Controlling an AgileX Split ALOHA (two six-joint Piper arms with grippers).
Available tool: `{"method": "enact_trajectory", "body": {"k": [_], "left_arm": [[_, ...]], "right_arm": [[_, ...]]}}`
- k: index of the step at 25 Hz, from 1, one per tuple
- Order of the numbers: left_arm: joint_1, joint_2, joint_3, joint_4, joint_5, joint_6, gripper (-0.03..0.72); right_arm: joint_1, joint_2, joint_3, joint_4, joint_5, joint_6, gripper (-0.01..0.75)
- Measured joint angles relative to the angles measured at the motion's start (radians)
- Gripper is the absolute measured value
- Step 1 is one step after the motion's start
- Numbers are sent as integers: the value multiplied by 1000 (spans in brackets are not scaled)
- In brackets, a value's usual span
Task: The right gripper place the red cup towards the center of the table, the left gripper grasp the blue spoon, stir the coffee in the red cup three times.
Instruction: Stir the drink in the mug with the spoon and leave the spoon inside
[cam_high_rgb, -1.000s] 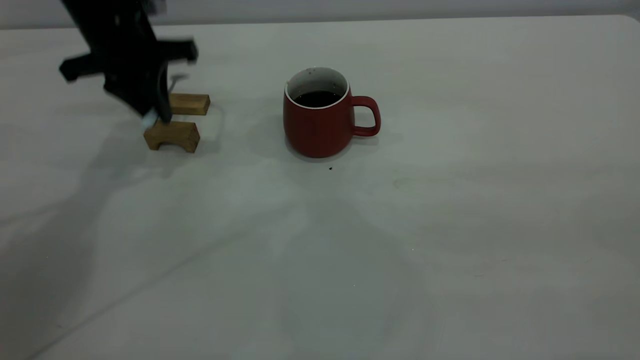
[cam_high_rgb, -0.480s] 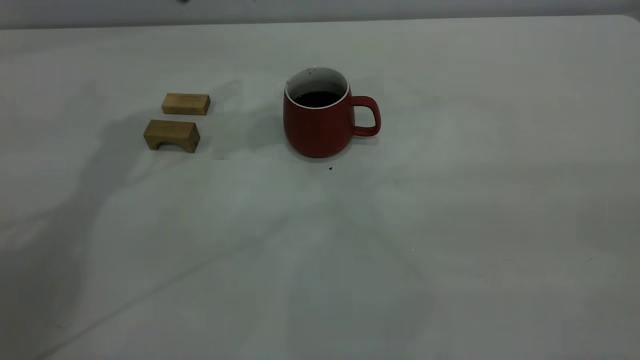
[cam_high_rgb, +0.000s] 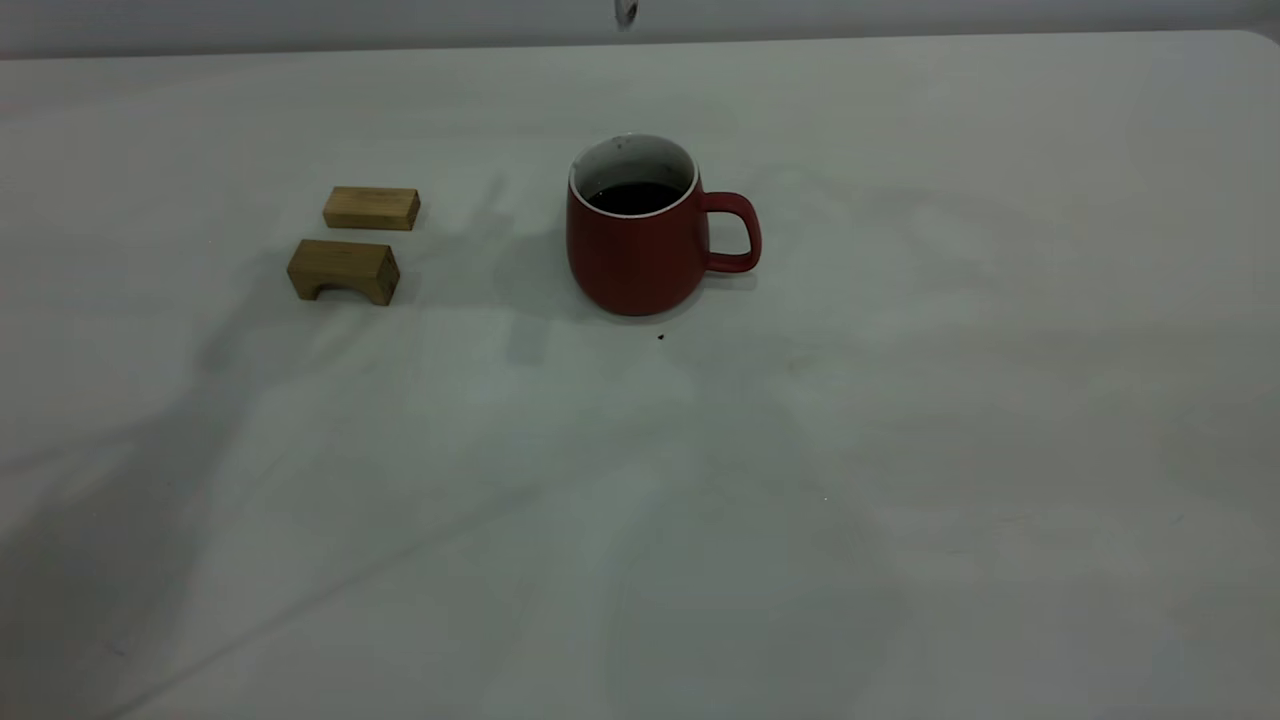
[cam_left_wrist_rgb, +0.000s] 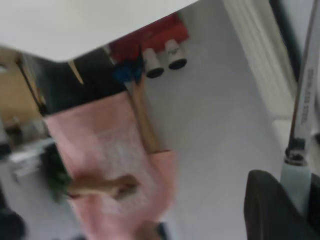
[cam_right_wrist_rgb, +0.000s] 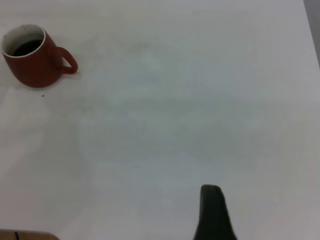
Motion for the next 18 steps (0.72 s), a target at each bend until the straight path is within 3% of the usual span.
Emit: {"method": "enact_trajectory", "body": {"k": [8,14,18], "left_arm": [[-37,0,0,1,-146,-442,133],[-44,12,-1,40,-271,-500,133],[-45,76,-1,-33,-292,-500,133]], "right_arm": [[0,-1,0,0,0,0,575],[0,-1,0,0,0,0,575],[0,-1,0,0,0,0,575]]}}
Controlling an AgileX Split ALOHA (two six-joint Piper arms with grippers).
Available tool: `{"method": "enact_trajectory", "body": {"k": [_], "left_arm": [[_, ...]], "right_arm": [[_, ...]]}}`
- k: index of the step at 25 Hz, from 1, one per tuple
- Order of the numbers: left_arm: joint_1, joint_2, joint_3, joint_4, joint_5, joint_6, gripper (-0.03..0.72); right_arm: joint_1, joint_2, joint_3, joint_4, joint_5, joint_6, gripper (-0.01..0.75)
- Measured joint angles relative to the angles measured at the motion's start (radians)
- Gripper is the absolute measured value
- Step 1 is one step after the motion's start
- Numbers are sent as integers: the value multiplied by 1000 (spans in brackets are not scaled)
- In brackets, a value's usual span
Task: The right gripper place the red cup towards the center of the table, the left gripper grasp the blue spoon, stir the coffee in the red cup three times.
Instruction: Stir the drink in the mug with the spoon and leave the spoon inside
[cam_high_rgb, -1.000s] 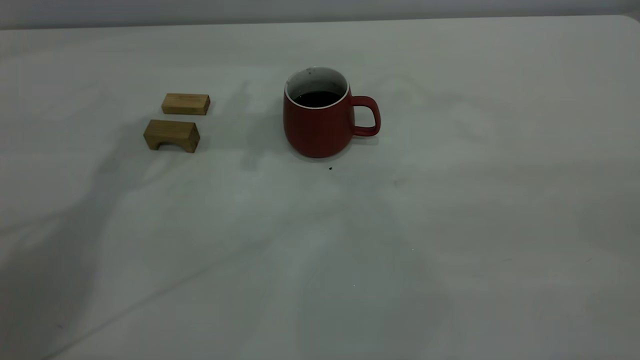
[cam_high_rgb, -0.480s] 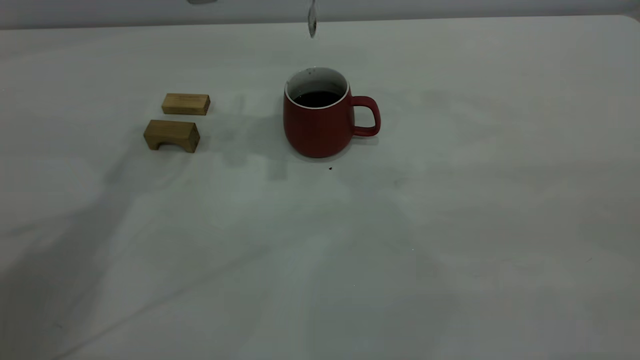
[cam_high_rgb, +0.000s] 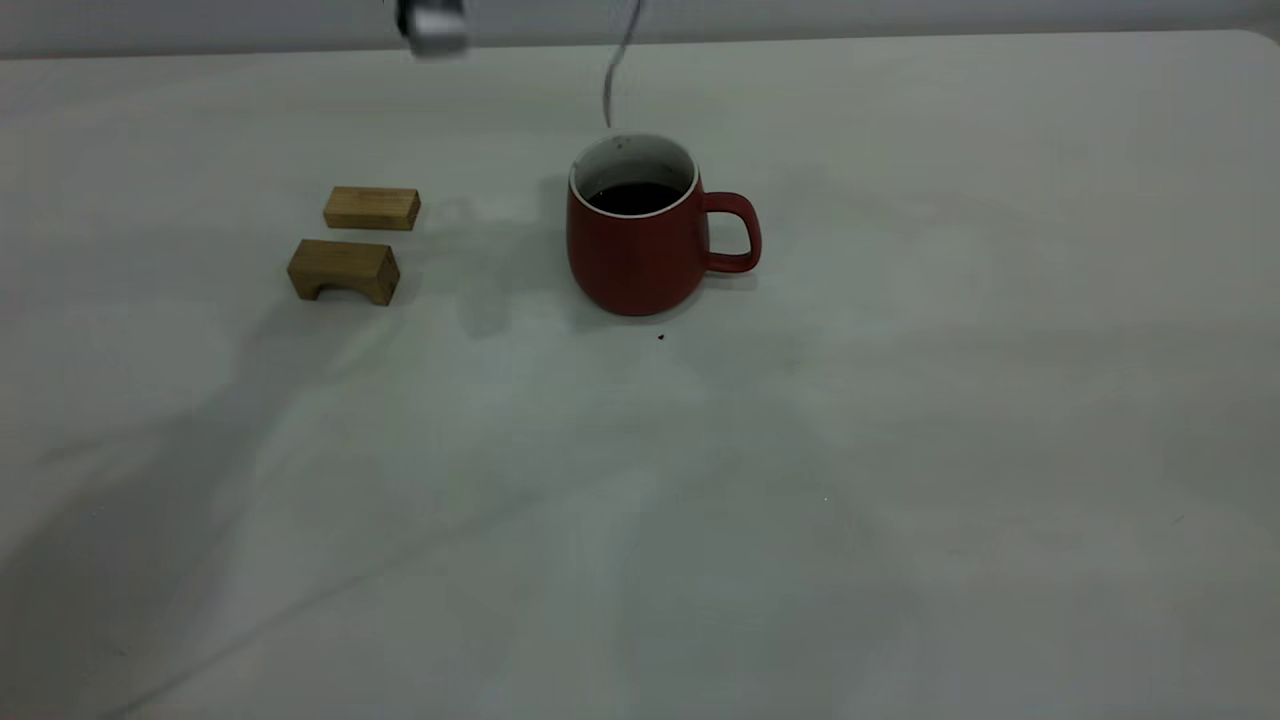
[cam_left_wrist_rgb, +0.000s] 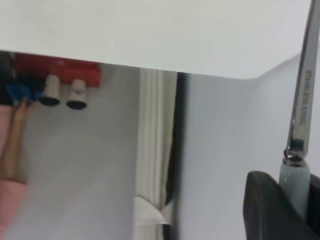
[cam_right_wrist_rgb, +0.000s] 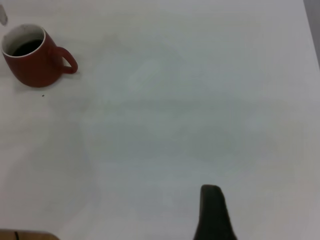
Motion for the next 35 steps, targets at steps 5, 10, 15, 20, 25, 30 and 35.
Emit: {"method": "enact_trajectory", "body": {"k": [5,10,15,20,25,30,35], "left_arm": [[-15,94,0,-115,-14,42,133],[-21,140,0,-81,-13,49,133],[19,141,-2,17,-9,16,133],[10,152,-45,-35,-56,57,133],[-32,166,-64,-66,-46,95,133],[-26,166,-64,25,39,39,133],[10,166,-64,141,27,-34,133]], "right_arm": [[0,0,0,0,0,0,575],[0,0,0,0,0,0,575],[0,0,0,0,0,0,575],[0,0,0,-1,0,0,575],[0,0,0,-1,0,0,575],[0,0,0,-1,0,0,575],[0,-1,0,-1,0,0,575]]}}
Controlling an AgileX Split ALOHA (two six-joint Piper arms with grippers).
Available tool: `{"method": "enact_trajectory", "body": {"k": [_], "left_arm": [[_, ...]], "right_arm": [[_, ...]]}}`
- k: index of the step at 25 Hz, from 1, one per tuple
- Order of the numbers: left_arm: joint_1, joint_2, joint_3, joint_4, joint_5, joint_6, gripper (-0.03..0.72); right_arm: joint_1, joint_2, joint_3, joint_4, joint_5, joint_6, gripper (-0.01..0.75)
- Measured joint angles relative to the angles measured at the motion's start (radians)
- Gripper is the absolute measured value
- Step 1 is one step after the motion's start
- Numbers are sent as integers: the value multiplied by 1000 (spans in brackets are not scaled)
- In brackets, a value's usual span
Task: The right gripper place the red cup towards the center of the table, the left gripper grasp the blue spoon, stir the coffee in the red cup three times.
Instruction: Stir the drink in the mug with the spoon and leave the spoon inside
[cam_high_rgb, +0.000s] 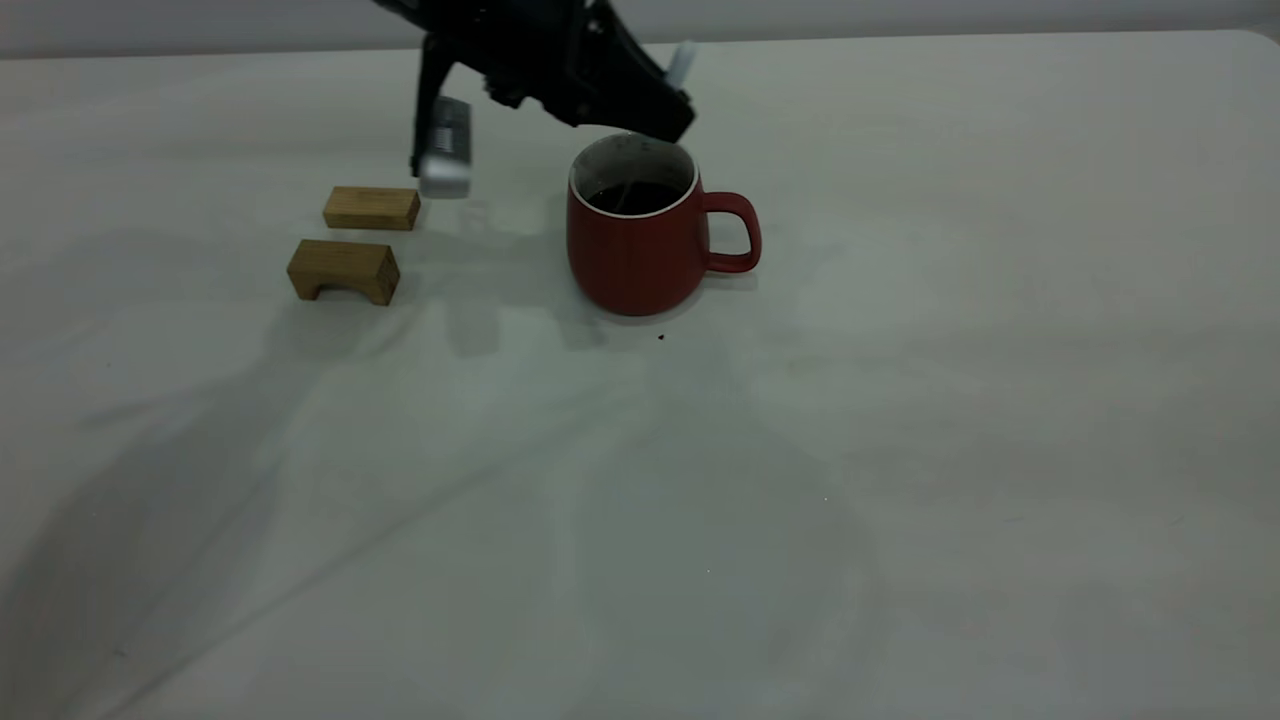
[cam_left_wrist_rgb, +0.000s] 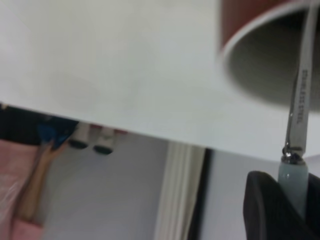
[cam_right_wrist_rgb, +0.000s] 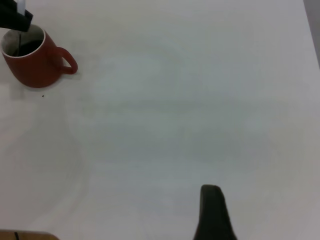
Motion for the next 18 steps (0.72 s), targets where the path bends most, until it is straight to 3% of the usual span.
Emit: {"method": "enact_trajectory", "body": {"k": [5,12,18], "left_arm": [[1,0,0,2,-83,-4,133],[-61,22,-6,-133,-149,73,133],[-68,32,-7,-121,-76,88,133]], "right_arm": [[0,0,0,0,0,0,575],[0,0,0,0,0,0,575],[0,0,0,0,0,0,575]]}}
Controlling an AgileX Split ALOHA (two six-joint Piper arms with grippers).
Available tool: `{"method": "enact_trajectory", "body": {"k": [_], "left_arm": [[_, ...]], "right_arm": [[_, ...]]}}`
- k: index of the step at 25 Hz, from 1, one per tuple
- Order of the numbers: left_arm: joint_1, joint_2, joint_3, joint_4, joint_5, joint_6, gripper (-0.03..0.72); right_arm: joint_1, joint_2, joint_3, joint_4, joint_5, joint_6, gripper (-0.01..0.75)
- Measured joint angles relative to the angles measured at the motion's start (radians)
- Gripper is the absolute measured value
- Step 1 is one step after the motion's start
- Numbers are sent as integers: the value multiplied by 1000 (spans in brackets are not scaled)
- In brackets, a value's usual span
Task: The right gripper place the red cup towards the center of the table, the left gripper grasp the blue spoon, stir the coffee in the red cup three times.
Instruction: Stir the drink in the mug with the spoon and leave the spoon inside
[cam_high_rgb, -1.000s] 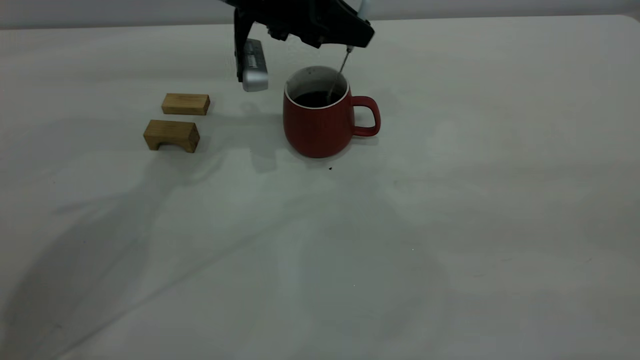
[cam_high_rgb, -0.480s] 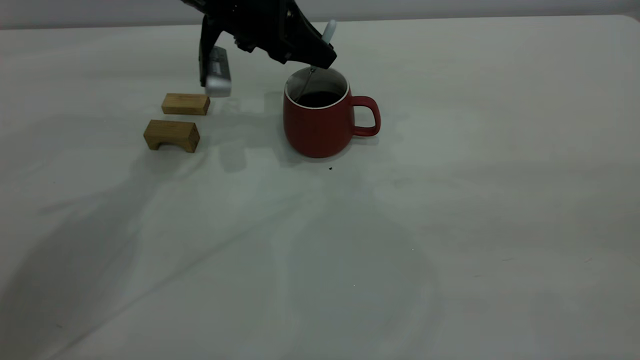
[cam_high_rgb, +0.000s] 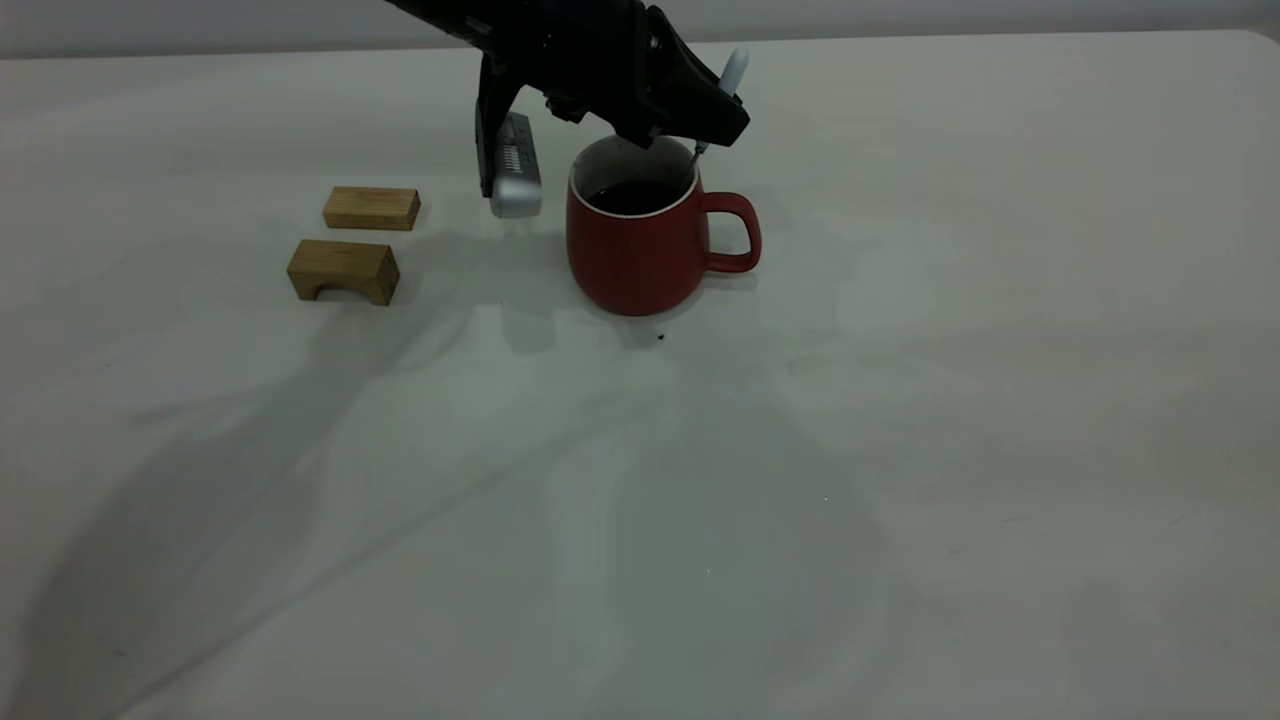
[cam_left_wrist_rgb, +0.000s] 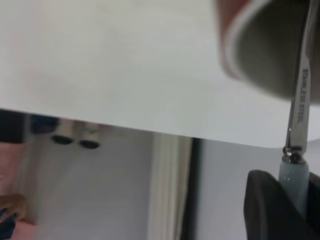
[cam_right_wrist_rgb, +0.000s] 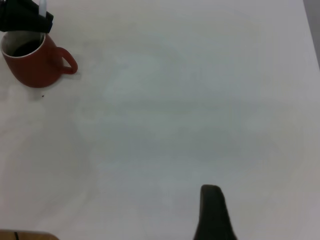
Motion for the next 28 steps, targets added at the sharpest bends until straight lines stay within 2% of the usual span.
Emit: {"method": "enact_trajectory", "body": {"k": [4,8,17,21,28], "left_arm": [[28,0,0,89,57,-63,133],[58,0,0,127,2,-67,133],[20,2,-1,-26,-153,80,133],[0,2,-1,-62,-137,107,133],[0,2,-1,-50,-4,110,133]], "right_arm": [[0,0,0,0,0,0,575],[0,0,0,0,0,0,575],[0,0,0,0,0,0,575],[0,0,0,0,0,0,575],[0,0,0,0,0,0,575]]}}
